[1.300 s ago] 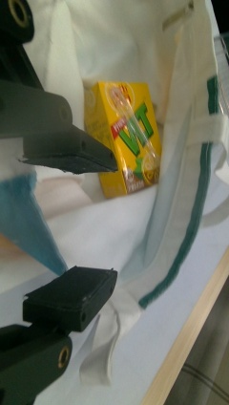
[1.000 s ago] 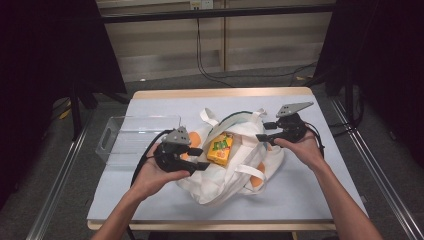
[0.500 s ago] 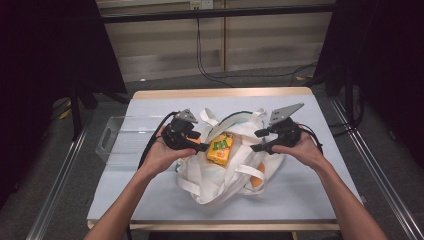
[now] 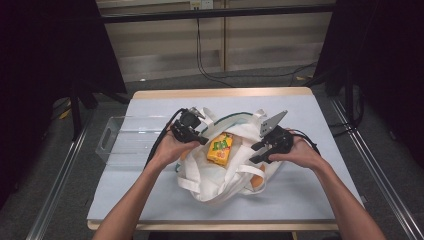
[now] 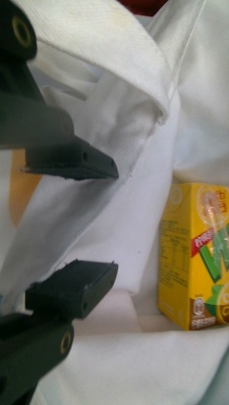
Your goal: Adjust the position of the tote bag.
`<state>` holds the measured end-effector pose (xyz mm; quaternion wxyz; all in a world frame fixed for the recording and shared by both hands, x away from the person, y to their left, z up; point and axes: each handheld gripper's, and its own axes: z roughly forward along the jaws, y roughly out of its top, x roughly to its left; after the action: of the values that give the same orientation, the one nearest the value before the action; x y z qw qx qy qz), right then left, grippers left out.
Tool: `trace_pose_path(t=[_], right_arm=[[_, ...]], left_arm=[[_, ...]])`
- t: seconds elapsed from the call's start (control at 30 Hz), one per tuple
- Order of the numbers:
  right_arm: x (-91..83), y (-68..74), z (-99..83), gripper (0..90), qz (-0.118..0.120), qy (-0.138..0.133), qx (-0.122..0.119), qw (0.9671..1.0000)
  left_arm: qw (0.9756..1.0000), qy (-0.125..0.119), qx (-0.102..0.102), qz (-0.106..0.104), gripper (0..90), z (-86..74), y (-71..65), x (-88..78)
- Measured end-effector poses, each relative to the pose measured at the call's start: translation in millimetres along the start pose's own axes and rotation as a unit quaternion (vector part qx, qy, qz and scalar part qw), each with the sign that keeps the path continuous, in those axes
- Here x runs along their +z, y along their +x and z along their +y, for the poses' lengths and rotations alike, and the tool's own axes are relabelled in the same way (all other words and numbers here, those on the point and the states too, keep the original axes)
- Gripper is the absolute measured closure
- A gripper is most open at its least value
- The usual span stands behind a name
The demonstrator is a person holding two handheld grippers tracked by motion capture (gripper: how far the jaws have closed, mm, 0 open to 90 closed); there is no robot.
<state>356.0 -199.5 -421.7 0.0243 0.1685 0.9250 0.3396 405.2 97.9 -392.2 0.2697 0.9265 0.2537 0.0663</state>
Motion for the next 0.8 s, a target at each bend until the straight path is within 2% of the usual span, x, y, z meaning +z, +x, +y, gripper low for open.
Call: trace_pose_path(t=[0.03,0.1,0.17,0.23,0.27,0.33,0.37,0.4,0.47,0.5,0.53,0.6,0.67,0.7,0.73,0.8], right_arm=[[0.8,0.4,-1.9,56.2,-0.002,0.0,0.001,1.0],[1.6,0.4,-6.8,65.4,-0.002,-0.001,0.006,1.0],[1.0,-0.4,-13.9,74.8,-0.002,0.0,0.014,0.9999],[0.0,-0.8,-22.1,81.5,0.002,-0.006,0.021,0.9998],[-0.6,-0.5,-25.9,83.2,0.005,-0.003,0.025,0.9997],[-2.4,1.3,-31.7,85.3,0.009,-0.005,0.03,0.9995],[-3.5,2.3,-34.5,86.4,0.009,-0.01,0.032,0.9994],[-4.1,3.1,-37.5,87.4,0.012,-0.013,0.035,0.9992],[-4.7,5.3,-43.3,87.8,0.011,-0.016,0.038,0.9991],[-5.3,6.1,-46.2,87.9,0.009,-0.017,0.038,0.9991],[-6.1,6.9,-48.8,88.0,0.008,-0.019,0.041,0.9989],[-8.7,8.2,-53.3,88.2,0.007,-0.028,0.046,0.9985],[-9.9,9.9,-57.2,88.3,0.004,-0.025,0.053,0.9983],[-9.1,10.1,-59.1,88.3,-0.002,-0.017,0.047,0.9987],[-8.7,10.8,-60.7,88.3,-0.007,-0.012,0.047,0.9988],[-8.4,11.5,-63.8,88.4,-0.008,-0.02,0.054,0.9983]], left_arm=[[1.0,0.005,0.005,0.003,81.3,-0.7,1.8,1.4],[0.9999,0.011,-0.003,0.012,86.4,-2.8,7.0,1.9],[0.9995,0.003,-0.026,0.017,87.1,-6.2,14.3,3.7],[0.999,0.001,-0.039,0.023,87.3,-9.7,20.3,4.8],[0.9988,-0.001,-0.045,0.019,87.4,-11.1,22.7,5.3],[0.9986,-0.003,-0.051,0.017,87.4,-14.0,26.1,6.0],[0.9977,-0.011,-0.064,0.022,87.4,-15.3,26.2,6.6],[0.9983,-0.004,-0.056,0.019,87.4,-16.8,28.9,5.7],[0.9978,-0.007,-0.061,0.024,87.4,-19.3,32.1,5.9],[0.9975,-0.009,-0.068,0.018,87.4,-20.5,33.1,5.8],[0.9978,-0.01,-0.062,0.019,87.4,-21.5,34.9,5.2],[0.9977,-0.01,-0.063,0.024,87.4,-21.9,34.5,3.1],[0.9975,-0.011,-0.063,0.031,87.4,-22.2,35.5,1.0],[0.9966,-0.021,-0.072,0.033,87.4,-23.1,36.1,1.8],[0.9967,-0.016,-0.074,0.03,87.4,-24.1,38.1,1.5],[0.9962,-0.02,-0.081,0.022,87.4,-26.3,39.8,2.9]])
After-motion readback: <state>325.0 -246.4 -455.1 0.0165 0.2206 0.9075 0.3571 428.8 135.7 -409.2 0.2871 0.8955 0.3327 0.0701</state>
